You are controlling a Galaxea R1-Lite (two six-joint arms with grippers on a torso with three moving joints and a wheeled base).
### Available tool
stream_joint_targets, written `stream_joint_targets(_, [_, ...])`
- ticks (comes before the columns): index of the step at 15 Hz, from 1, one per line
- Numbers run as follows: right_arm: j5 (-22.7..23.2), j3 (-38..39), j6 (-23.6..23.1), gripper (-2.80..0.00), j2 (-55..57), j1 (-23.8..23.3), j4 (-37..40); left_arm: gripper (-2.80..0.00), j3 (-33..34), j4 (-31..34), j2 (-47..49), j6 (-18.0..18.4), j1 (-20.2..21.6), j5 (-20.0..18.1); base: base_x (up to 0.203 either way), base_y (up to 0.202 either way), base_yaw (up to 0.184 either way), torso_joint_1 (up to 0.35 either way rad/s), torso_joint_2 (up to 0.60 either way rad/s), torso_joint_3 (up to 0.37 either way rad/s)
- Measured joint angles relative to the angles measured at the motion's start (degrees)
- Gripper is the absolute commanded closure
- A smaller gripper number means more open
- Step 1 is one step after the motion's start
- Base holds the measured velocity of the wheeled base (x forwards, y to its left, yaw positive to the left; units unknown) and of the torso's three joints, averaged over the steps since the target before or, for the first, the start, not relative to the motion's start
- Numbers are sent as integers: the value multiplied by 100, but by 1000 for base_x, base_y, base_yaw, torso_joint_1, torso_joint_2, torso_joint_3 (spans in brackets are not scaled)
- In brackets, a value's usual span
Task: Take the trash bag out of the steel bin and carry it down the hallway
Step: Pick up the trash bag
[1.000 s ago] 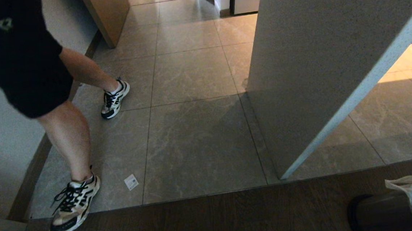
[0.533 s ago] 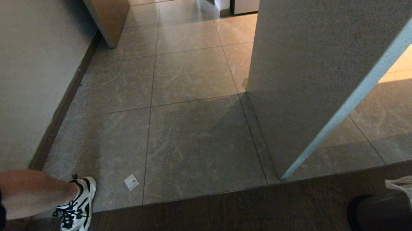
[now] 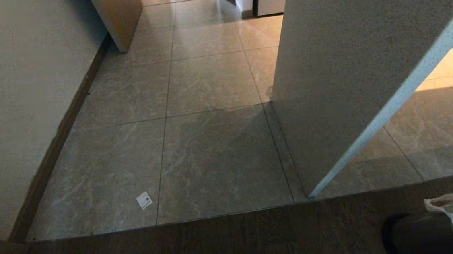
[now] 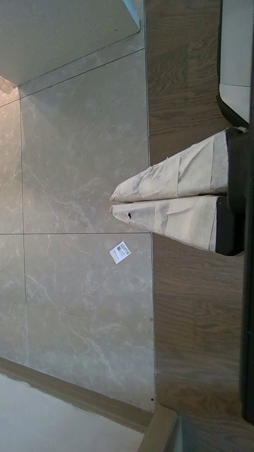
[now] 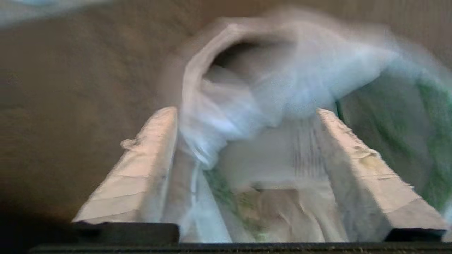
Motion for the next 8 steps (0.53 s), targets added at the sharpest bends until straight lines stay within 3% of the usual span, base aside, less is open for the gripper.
stream_joint_targets(8, [-70,-53,39,-280,-277,34,18,0,0,0,0,-2,0,0,0,0,0,0,0,0])
